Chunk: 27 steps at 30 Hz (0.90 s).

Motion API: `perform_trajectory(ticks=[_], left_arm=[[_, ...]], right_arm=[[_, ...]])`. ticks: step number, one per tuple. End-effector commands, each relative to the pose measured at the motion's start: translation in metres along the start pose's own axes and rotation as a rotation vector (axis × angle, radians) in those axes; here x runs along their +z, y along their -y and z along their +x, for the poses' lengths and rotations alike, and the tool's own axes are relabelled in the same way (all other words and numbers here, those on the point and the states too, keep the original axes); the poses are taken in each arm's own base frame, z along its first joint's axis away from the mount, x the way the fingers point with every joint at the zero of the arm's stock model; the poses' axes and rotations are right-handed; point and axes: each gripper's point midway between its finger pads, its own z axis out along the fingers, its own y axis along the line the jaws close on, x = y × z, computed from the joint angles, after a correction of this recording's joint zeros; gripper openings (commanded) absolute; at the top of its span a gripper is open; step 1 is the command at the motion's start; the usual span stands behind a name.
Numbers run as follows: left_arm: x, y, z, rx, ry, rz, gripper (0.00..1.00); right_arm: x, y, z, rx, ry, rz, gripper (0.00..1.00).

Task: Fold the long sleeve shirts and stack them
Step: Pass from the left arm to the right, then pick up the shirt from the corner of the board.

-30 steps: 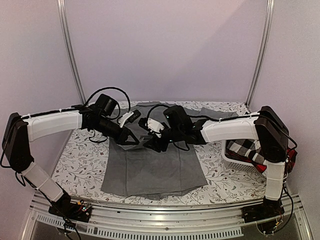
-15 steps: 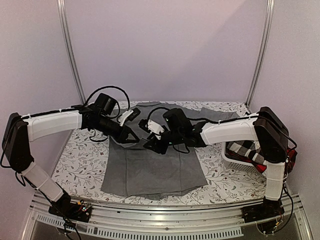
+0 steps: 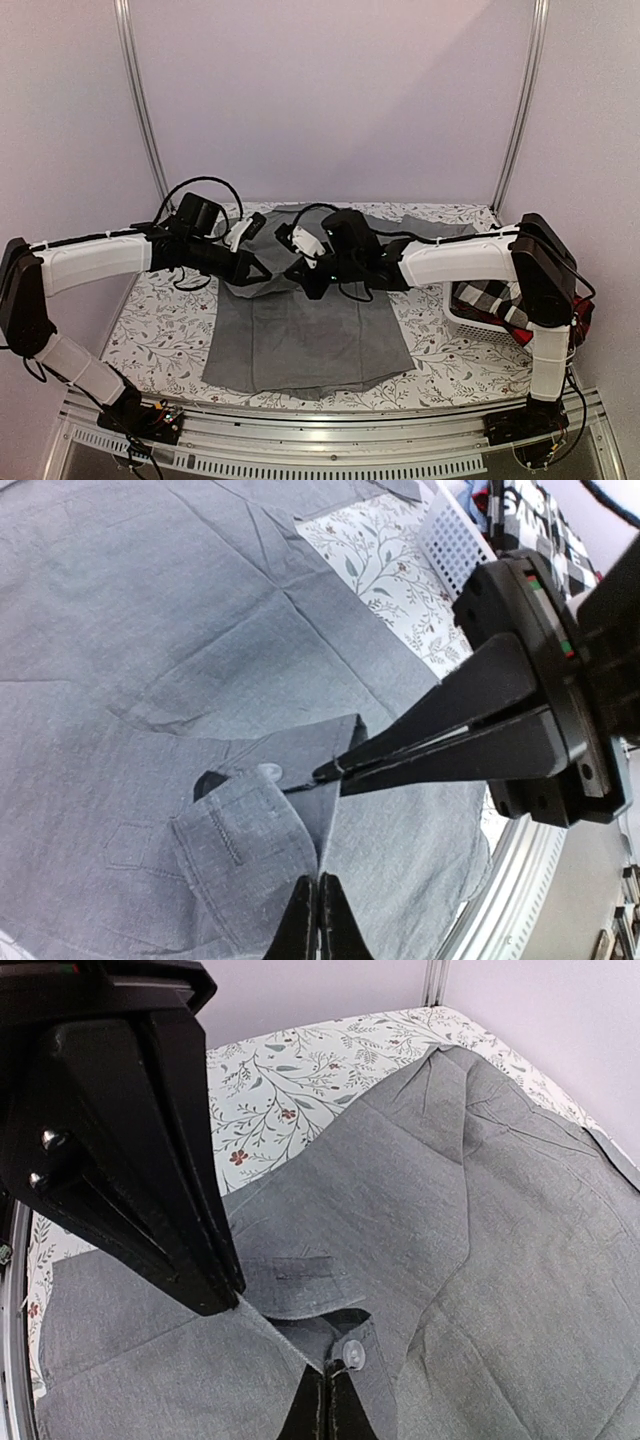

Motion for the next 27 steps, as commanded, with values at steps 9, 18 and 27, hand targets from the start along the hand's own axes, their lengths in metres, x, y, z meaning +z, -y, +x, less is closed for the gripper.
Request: perform_trajectory(ticks=[9,18,27], left_arm=[[-0.05,-0.029,-0.007,-0.28,0.174,-0.227,0.6],[-0.071,-0.047,0.081,-0.68,0.1,-0.388,0.45],[-0.084,-0.053,0.181,-0.901,-0.055,-0.606,0.41]], right_arm=[[-0.012,0.056,-0.055,0.108,0.083,0.286,0.0],[-0.022,0.118,-0.125,0.129,0.201,0.452,0.0],[-0.033,0.137,-0.173,0.064,0.325,0.511,0.0]])
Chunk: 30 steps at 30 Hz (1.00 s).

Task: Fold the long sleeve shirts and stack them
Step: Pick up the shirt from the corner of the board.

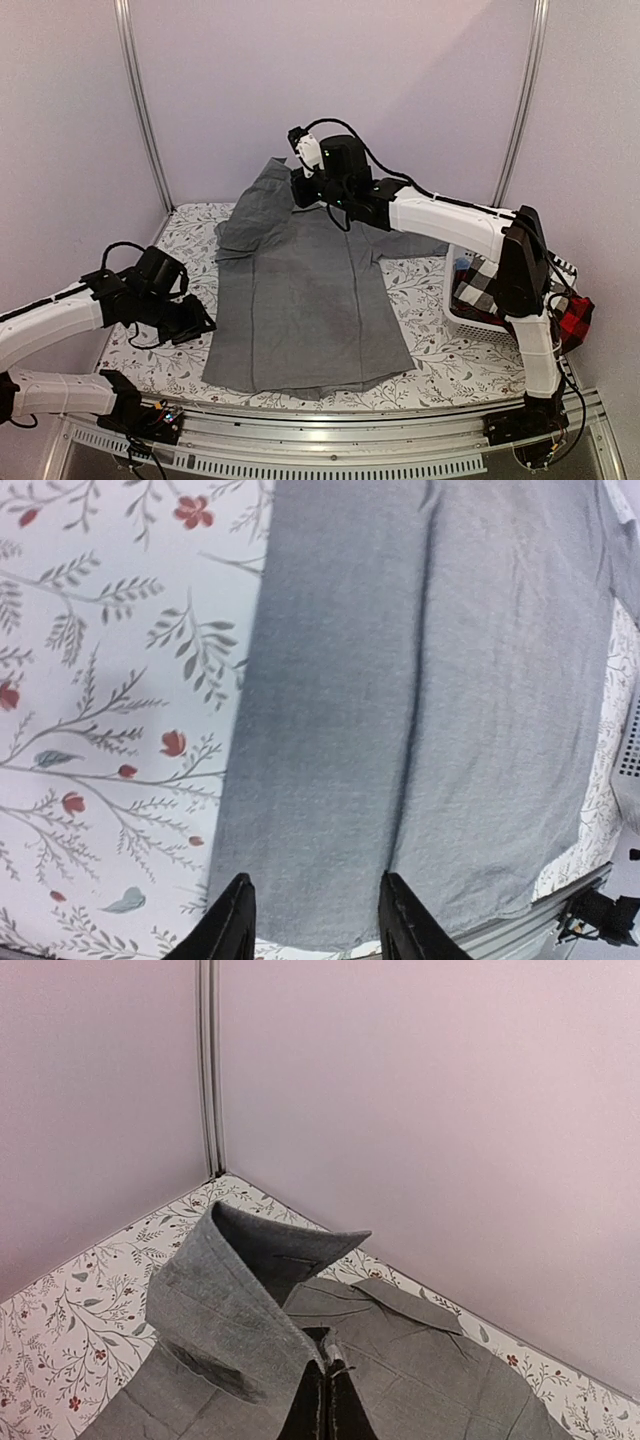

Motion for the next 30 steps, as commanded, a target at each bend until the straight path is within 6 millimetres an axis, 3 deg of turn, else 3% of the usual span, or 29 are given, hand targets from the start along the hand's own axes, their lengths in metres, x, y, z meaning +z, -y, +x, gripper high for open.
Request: perform_trajectory(ticks=[1,6,11,16,21,24,30], left_arm=[[0.003,-0.04,0.035,-0.117,-0.056,-0.173,0.41],[0.01,-0.057,0.074,-0.103,-0.16,-0.279,0.39],[0.014,-0.073,0.094,-0.108,-0.196,-0.33,0.36],[0.026,-0.078,0.09,-0.101,-0.157,-0.337,0.34],[0.036,-0.068,0.078,-0.062,-0.108,-0.31,0.33],[0.041,-0.062,0.082,-0.046,-0.14,-0.291,0.3],[0.036,-0.059,0.086,-0.021,-0.178,-0.281,0.12]], right_arm=[[0.004,0.006,-0.021,-0.024,0.061,0.04,0.0],[-0.003,0.012,-0.04,-0.021,0.096,0.061,0.0],[-0.012,0.013,-0.055,-0.012,0.124,0.052,0.0],[-0.017,0.012,-0.065,0.002,0.14,0.037,0.0],[-0.023,0.011,-0.076,0.008,0.161,0.025,0.0],[-0.024,0.013,-0.08,0.009,0.17,0.031,0.0],[-0.027,0.017,-0.089,-0.006,0.188,0.052,0.0]])
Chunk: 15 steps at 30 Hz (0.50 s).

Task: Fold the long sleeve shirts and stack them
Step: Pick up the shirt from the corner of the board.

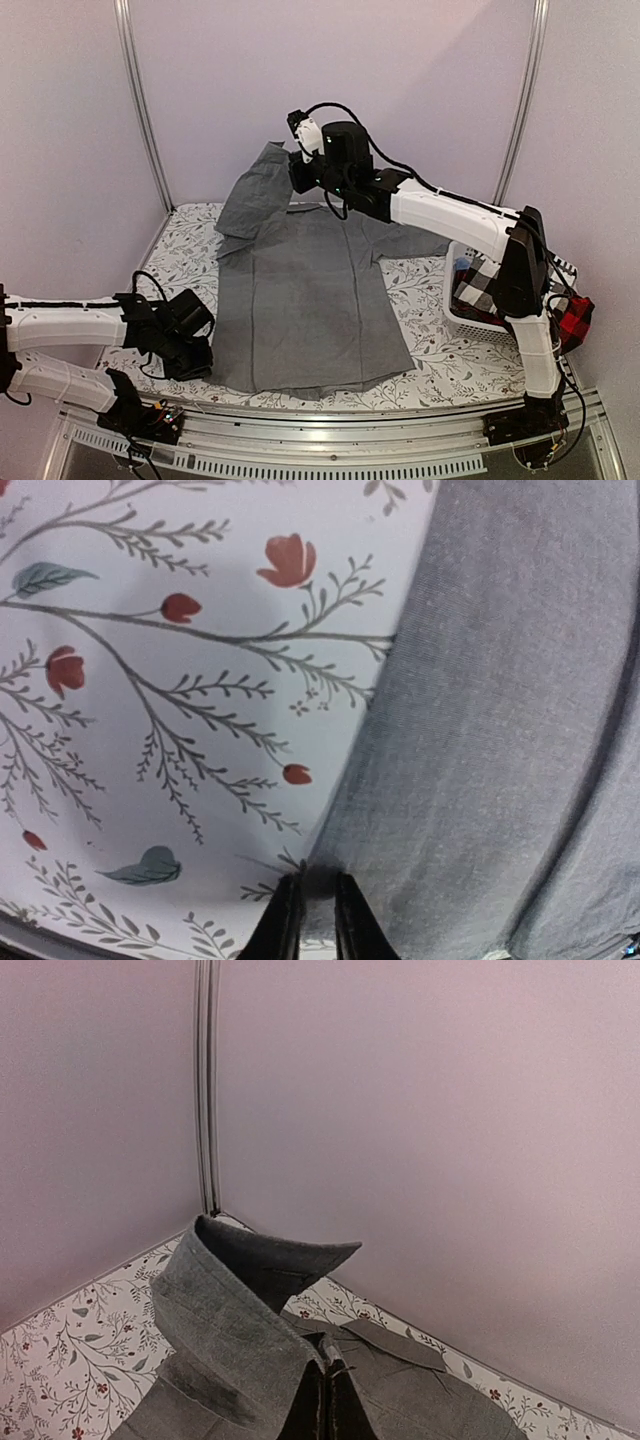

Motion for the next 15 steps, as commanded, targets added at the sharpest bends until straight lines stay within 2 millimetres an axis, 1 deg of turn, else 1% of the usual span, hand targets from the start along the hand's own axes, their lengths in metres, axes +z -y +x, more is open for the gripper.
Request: perform_trajectory(ticks=[1,2,3,7,9,11,12,15], left_arm=[[-0.004,0.001,0.006,0.049,-0.023,0.009,0.07],[-0.011,0.007,0.004,0.059,-0.017,0.025,0.02],[-0.017,0.011,0.001,0.071,-0.009,0.04,0.0],[-0.04,0.037,-0.011,0.144,0.032,0.109,0.0],[-0.048,0.05,-0.015,0.189,0.045,0.137,0.0],[-0.053,0.058,-0.019,0.228,0.05,0.142,0.0],[-0.056,0.064,-0.018,0.249,0.039,0.154,0.0],[-0.062,0.067,-0.018,0.275,0.031,0.13,0.0]], right_arm=[[-0.017,0.012,-0.053,0.006,0.107,0.029,0.0],[-0.018,0.013,-0.056,-0.003,0.112,0.038,0.0],[-0.019,0.017,-0.059,-0.007,0.117,0.056,0.0],[-0.021,0.032,-0.07,-0.05,0.136,0.124,0.0],[-0.02,0.044,-0.074,-0.067,0.141,0.164,0.0],[-0.02,0.059,-0.076,-0.081,0.14,0.209,0.0],[-0.021,0.066,-0.076,-0.092,0.137,0.23,0.0],[-0.023,0.084,-0.078,-0.102,0.133,0.27,0.0]])
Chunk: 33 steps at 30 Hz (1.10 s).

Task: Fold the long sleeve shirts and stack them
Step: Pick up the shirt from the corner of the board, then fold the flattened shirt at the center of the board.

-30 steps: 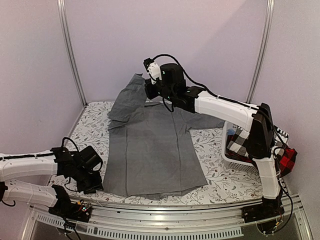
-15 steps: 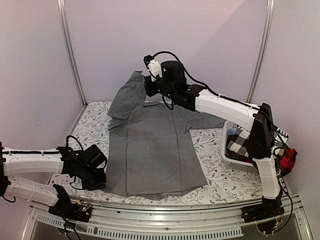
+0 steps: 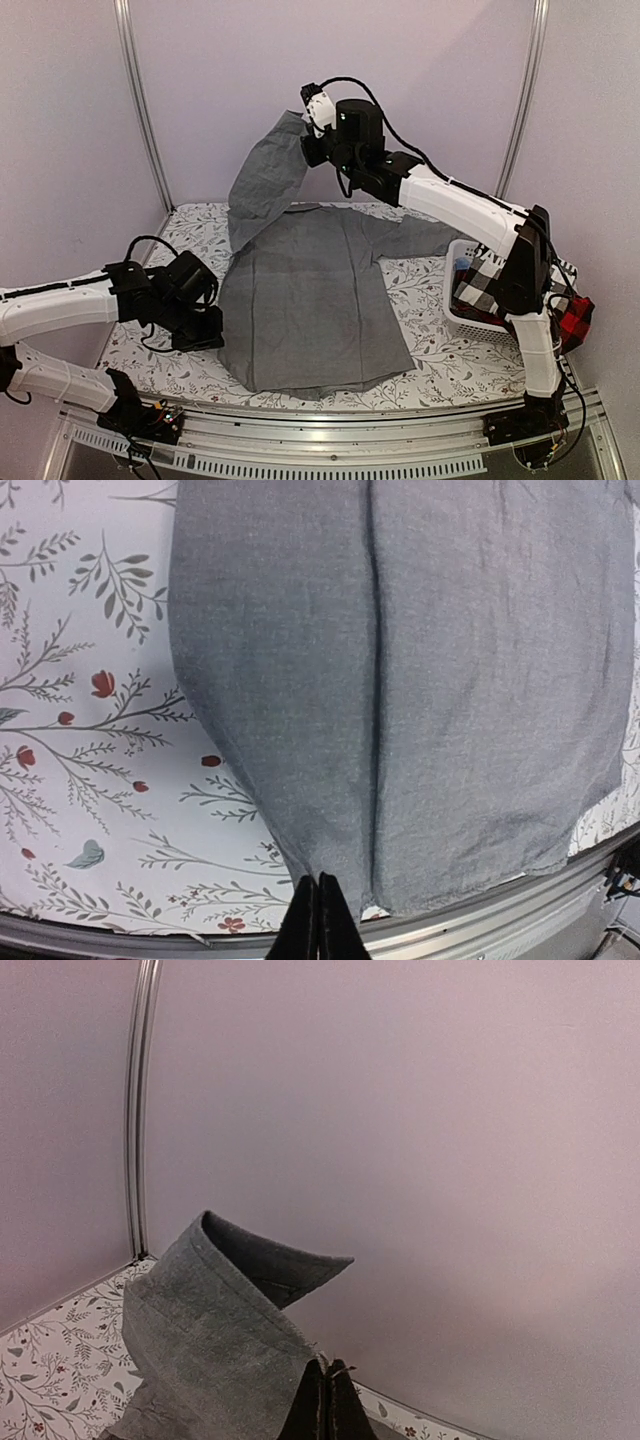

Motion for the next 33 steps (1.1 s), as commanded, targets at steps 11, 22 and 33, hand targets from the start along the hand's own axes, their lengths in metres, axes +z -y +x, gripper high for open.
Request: perform_trajectory(ticks=[11,22,33], left_arm=[[-0.021,0.088,-0.002,0.324,-0.038,0.171,0.0],[0.003,0.159,0.012,0.552,-0.166,0.312,0.0],[0.029,0.167,0.045,0.622,-0.328,0.349,0.0]], right_arm=[[-0.01,0.091,-0.015,-0.05,-0.014,0.237,0.0],[-0.04,0.16,0.015,-0.013,-0.109,0.378,0.0],[-0.063,0.177,0.043,0.014,-0.174,0.413,0.0]])
